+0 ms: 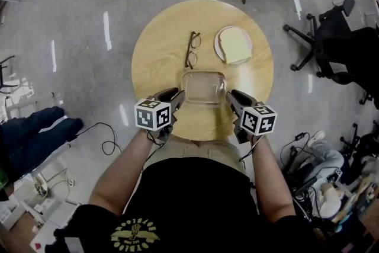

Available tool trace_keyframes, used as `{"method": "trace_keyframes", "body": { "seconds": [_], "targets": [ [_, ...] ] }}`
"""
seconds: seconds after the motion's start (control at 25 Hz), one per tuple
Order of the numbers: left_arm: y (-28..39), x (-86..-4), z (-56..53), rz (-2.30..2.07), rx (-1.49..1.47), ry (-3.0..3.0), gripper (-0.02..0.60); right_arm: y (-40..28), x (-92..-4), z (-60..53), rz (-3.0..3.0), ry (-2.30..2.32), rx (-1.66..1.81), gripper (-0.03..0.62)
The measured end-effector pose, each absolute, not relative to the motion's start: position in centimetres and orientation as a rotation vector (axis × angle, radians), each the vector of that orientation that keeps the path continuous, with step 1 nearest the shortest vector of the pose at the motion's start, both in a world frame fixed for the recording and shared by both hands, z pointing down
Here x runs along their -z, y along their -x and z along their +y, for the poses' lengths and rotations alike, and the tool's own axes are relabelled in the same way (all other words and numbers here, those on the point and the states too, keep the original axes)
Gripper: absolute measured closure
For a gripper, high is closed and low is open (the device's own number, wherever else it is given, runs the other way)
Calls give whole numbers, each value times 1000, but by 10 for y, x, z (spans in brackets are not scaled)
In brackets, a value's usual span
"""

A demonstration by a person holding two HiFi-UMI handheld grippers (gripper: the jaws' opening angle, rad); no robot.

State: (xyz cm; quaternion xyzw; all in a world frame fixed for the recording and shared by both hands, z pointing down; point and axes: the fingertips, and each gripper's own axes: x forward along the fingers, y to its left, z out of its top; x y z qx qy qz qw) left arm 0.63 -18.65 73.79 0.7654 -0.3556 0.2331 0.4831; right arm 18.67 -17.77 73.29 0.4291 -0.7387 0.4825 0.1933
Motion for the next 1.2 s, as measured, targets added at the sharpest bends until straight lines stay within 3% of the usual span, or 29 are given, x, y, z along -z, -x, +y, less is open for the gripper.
{"method": "trace_keyframes", "body": {
  "seconds": [0.4,0.52,0.84,1.2],
  "targets": [
    [-12,-757,-180,-873,-557,-1795,442,-179,-756,-179,-2052,-1153,-1461,484],
    [-13,-760,-176,-868,-539,-1763,443,-174,-755,-180,-2059,-1146,-1517,528],
    [-13,-754,-175,-857,-526,-1755,454,-177,-752,-177,-2034,-1196,-1561,572],
    [-4,-737,-181,-861,-504,-1778,499,-171,-730,-178,-2057,-1250,-1550,576]
  ]
}}
